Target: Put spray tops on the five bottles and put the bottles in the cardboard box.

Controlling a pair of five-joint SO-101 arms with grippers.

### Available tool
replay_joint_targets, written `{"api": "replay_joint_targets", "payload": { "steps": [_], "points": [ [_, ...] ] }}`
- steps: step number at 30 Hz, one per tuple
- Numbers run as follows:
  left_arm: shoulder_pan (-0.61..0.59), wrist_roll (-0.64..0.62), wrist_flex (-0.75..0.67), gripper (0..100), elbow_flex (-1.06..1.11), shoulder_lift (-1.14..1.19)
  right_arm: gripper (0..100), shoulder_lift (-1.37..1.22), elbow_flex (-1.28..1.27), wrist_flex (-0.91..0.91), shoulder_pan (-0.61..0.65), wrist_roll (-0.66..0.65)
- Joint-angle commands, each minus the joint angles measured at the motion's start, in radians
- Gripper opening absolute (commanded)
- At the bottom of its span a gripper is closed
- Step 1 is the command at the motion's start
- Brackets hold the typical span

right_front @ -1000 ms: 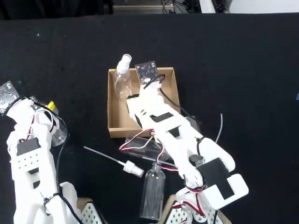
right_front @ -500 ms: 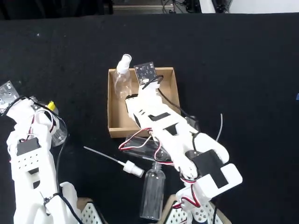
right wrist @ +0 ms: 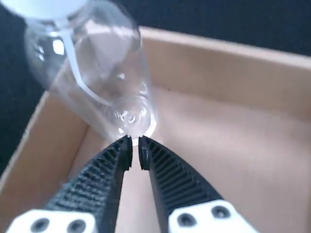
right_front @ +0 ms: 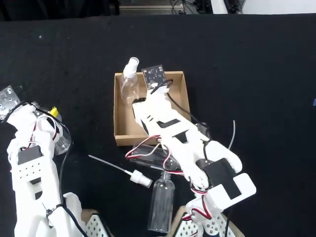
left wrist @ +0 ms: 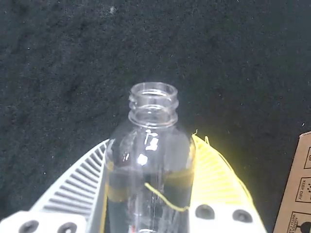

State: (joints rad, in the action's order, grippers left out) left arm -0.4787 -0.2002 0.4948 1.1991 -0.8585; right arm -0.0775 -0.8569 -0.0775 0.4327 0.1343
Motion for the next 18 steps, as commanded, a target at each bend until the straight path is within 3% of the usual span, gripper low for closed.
{"api": "replay_joint_targets", "payload": {
  "steps": [1, 18],
  "points": [
    [0.002, -0.008, -0.018, 3, -0.013, -0.032, 1.2, -0.002, 0.062, -0.060, 0.018, 0.008],
    [0.002, -0.008, -0.018, 3, -0.013, -0.032, 1.2, -0.053, 0.079, -0.101, 0.018, 0.005]
  ]
}}
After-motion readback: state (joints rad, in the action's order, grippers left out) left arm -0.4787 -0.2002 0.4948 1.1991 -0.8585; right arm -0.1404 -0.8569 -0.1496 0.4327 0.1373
